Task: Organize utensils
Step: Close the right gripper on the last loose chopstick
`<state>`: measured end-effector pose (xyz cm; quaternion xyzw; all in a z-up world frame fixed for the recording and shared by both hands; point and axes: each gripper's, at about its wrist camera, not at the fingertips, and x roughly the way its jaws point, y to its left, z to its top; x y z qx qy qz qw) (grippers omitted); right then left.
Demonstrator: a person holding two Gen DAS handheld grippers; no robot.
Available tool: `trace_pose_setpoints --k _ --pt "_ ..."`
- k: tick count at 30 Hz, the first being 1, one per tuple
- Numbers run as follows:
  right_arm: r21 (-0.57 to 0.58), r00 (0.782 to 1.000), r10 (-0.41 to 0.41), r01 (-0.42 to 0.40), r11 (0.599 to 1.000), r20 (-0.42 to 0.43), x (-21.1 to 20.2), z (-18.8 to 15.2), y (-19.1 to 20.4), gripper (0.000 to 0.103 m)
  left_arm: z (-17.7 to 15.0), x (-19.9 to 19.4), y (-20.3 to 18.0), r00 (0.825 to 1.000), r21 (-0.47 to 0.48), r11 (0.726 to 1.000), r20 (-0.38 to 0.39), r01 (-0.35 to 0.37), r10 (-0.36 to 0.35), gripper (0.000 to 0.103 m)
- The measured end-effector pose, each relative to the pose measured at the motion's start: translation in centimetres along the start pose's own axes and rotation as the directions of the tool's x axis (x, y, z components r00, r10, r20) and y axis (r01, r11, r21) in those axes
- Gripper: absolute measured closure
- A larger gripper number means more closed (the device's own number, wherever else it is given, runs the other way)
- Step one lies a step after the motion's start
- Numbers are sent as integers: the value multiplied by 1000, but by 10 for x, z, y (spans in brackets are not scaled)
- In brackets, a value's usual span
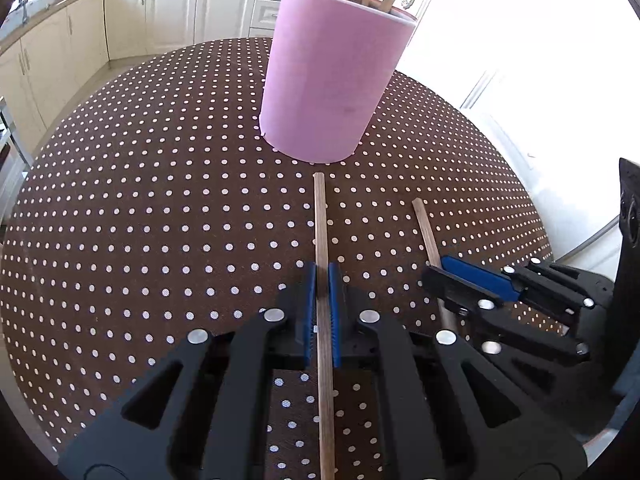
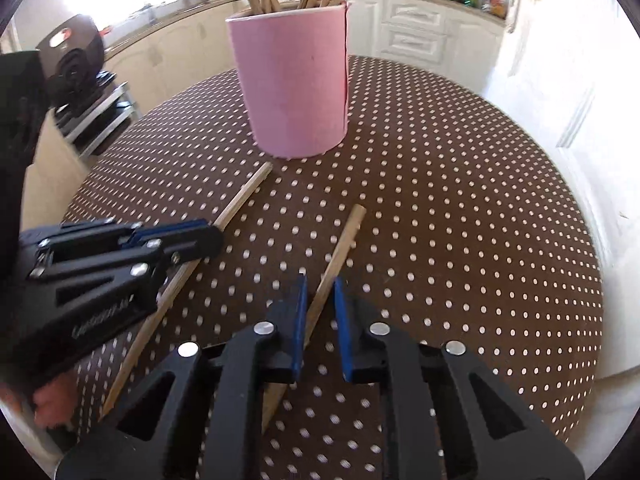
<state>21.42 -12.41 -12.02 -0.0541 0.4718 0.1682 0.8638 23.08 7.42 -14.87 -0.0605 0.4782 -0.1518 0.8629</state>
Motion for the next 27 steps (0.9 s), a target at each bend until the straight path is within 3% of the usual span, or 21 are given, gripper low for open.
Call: trace_pose_setpoints --k 4,9,13,16,21,27 --pt "53 1000 0 1 999 -25 -6 -4 -10 89 -2 3 -6 999 27 999 -1 -35 35 96" --pt "54 993 -111 113 992 -27 -8 -10 3 88 5 14 -37 997 72 995 -6 -71 71 95" --pt "124 992 -116 122 985 -49 -8 -9 2 87 6 21 -46 996 97 991 -11 -92 93 95" --pt "96 989 -144 146 985 -32 -7 -9 9 88 13 28 -53 994 100 990 -22 -100 103 96" --pt "121 996 -83 81 989 11 -10 -12 2 97 19 33 -69 991 111 985 -13 -128 131 97" --pt "141 998 -11 2 990 66 -19 -19 -3 98 20 30 -73 993 56 992 33 -113 111 97"
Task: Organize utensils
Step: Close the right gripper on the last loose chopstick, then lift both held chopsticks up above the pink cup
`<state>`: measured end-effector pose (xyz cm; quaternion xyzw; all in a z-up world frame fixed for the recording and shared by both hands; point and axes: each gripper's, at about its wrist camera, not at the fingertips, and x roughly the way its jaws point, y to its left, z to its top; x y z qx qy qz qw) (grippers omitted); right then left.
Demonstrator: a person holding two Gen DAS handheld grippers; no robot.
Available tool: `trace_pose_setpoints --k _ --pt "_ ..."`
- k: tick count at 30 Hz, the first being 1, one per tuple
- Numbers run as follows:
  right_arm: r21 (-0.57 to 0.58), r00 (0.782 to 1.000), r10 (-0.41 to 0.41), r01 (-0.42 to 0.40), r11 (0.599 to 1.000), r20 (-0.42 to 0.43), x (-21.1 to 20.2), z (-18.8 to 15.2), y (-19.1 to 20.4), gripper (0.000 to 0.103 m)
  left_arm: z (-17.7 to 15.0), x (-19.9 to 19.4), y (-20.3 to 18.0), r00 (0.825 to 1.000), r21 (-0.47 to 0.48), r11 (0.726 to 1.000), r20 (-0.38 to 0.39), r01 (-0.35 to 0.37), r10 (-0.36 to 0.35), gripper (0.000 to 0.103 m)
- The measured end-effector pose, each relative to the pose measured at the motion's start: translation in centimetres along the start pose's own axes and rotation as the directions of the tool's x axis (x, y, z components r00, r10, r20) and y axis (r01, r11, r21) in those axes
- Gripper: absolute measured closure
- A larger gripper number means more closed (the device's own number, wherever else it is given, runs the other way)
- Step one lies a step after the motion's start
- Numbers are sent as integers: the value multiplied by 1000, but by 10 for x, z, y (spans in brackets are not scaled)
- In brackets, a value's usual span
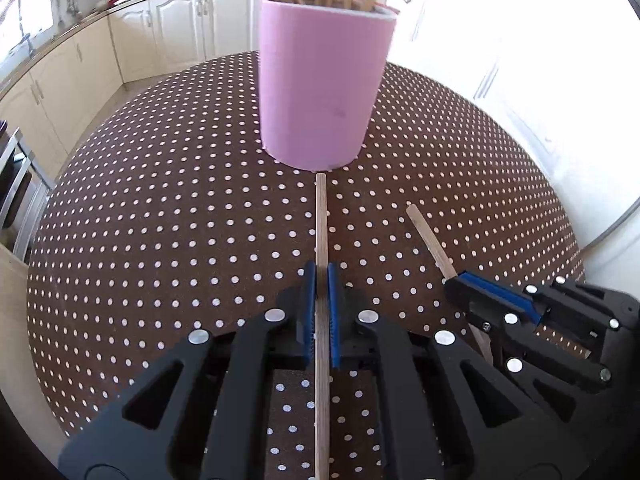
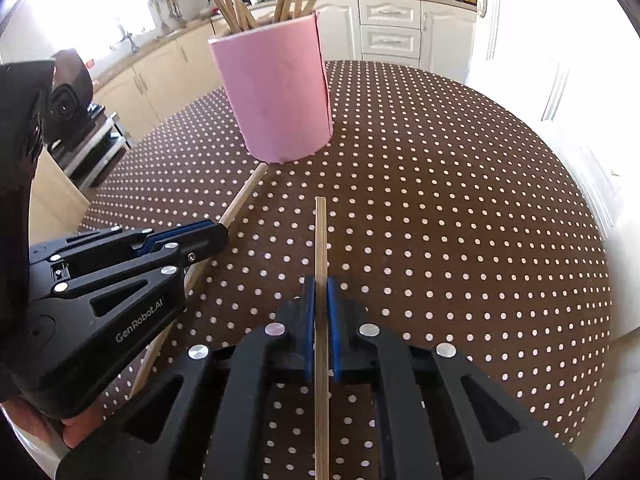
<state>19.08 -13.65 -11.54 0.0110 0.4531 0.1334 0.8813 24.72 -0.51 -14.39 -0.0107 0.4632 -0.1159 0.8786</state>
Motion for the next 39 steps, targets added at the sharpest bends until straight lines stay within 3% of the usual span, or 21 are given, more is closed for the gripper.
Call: trace_pose_setpoints --k 6,13,23,31,37,39 --pt "8 996 63 -64 998 66 -16 4 4 98 -3 -22 3 997 -20 1000 69 18 -16 97" --pt "58 980 83 -95 994 179 -36 15 -4 98 -1 -45 14 989 -35 999 146 18 -12 97" --pt "113 952 69 -106 988 297 -56 38 -10 98 3 -84 16 946 -76 997 322 9 16 97" --pt "131 908 71 -136 982 413 -79 54 -11 98 17 -106 13 918 -66 998 397 -2 28 97" --pt "111 873 51 -119 987 484 -97 69 -5 98 26 -124 3 876 -63 998 479 -31 57 97" --pt "99 862 56 -122 988 504 -102 73 -3 98 33 -128 2 871 -87 995 485 -48 84 97"
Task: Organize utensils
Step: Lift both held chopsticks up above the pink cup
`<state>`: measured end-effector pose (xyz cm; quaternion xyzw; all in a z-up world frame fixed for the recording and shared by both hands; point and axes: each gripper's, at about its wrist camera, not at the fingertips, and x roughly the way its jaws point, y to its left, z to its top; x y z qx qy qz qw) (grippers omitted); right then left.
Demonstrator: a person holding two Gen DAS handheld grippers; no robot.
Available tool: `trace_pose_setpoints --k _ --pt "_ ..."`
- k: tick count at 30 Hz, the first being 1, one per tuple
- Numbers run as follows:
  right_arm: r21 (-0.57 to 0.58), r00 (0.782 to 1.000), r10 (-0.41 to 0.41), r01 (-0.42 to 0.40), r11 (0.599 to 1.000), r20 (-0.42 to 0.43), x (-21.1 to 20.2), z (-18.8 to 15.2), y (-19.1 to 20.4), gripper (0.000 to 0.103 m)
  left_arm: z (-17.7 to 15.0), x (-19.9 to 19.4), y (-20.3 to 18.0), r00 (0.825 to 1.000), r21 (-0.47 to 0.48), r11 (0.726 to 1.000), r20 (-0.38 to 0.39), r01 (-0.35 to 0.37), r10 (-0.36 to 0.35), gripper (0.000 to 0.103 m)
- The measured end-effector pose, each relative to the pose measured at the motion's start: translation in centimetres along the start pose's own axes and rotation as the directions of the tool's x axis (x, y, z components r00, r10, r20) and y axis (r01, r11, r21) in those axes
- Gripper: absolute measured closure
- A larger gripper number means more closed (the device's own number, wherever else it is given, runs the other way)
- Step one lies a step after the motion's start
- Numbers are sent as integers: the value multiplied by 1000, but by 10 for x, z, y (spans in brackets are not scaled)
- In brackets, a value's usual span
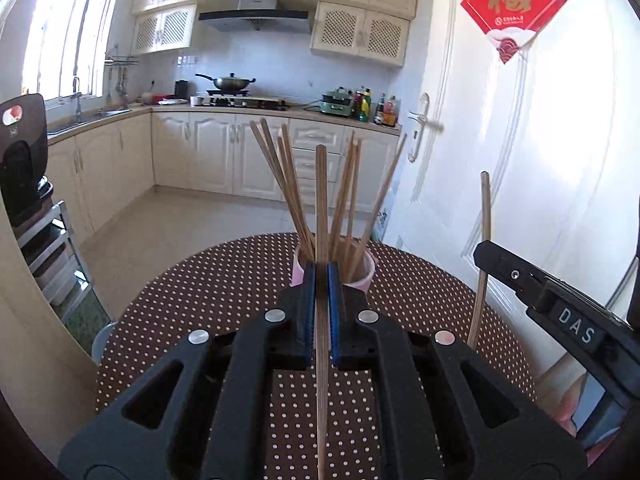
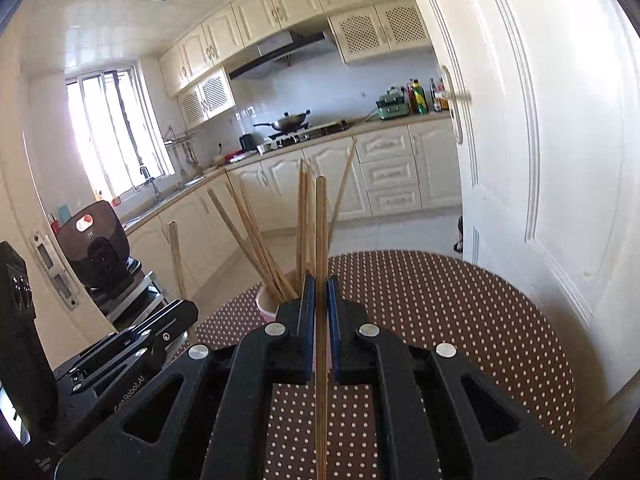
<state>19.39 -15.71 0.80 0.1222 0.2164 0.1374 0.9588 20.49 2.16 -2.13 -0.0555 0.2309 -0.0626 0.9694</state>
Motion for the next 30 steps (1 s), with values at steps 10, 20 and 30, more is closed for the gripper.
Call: trace_pose_setpoints --k 10,20,30 --pt "-10 994 31 -30 999 107 -10 38 8 98 43 -18 9 998 -55 998 52 23 -21 97" --pt "-38 962 79 -71 997 260 -20 79 25 98 85 -34 5 986 -34 999 167 25 -19 97" --pt "-30 936 71 -65 997 345 -4 99 17 98 110 -17 0 968 -68 998 252 0 18 97"
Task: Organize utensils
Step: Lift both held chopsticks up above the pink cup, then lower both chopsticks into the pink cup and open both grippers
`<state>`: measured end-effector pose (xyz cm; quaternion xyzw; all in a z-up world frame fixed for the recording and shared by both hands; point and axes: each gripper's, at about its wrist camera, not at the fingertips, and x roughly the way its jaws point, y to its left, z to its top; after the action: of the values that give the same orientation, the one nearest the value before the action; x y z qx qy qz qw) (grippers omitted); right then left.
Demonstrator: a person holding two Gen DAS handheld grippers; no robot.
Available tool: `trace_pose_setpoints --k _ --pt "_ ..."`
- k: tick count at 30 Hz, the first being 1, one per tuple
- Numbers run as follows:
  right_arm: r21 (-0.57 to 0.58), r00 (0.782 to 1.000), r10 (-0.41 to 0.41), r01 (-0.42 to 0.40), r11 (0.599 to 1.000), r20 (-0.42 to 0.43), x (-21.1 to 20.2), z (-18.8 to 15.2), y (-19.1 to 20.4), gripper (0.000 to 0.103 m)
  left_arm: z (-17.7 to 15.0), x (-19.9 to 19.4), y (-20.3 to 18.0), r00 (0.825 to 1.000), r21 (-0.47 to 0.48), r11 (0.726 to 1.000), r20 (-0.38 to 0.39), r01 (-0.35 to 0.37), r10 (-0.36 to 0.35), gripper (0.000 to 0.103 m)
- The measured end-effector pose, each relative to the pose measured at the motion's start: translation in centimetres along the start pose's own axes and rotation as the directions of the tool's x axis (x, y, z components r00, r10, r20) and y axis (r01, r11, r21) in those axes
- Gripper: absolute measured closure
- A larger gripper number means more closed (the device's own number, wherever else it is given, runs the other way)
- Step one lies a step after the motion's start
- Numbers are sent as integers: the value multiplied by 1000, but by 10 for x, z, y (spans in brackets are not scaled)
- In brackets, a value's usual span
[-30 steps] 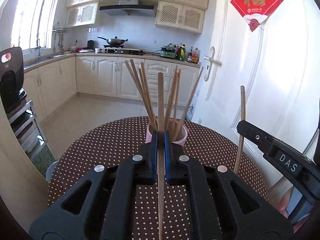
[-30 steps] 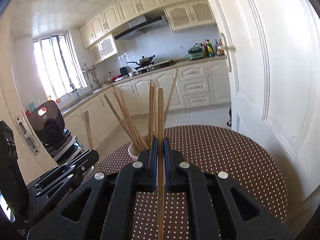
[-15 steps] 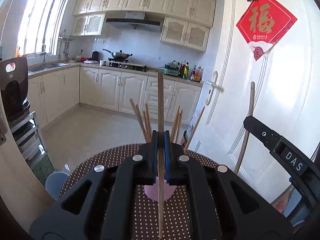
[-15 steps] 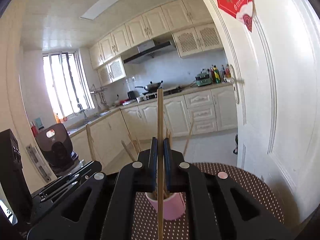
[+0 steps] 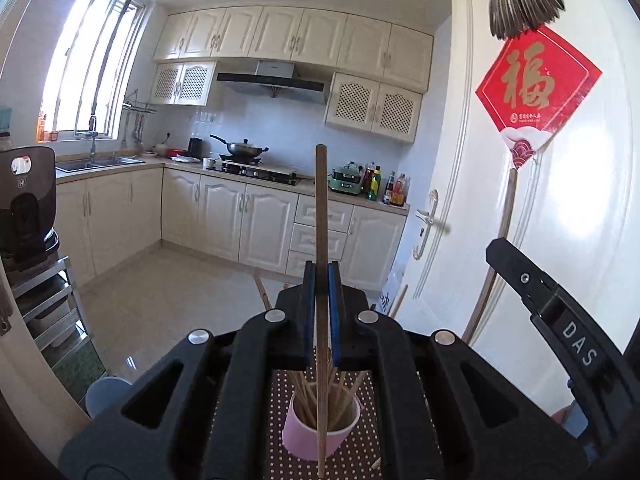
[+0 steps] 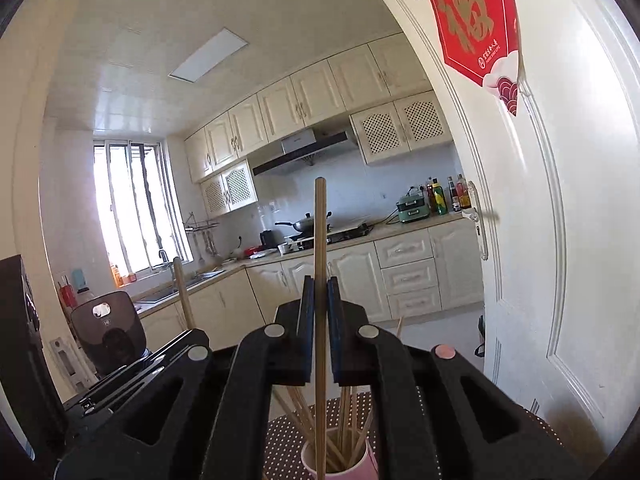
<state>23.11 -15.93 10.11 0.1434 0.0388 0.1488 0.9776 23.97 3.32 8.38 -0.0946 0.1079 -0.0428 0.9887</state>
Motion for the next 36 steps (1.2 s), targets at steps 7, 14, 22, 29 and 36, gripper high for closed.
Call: trace_pose_setpoints --k 7,14,22,29,36 --pt "18 1000 12 -12 1000 27 24 -8 -12 98 2 30 5 999 -31 999 25 -33 34 97" --pt "44 1000 14 -14 999 -1 58 -26 -29 98 -12 69 8 999 -32 999 -9 -39 39 97" --pt "32 999 15 -14 999 -48 77 -53 -34 98 -34 99 17 998 -37 999 -64 -26 24 96" --pt "-33 998 3 -5 999 -58 80 -72 -23 98 -49 108 26 995 -43 998 -94 -37 32 96" --pt "-27 995 -7 4 1000 -104 83 -86 -23 98 -65 110 31 991 -51 997 -125 -50 43 96"
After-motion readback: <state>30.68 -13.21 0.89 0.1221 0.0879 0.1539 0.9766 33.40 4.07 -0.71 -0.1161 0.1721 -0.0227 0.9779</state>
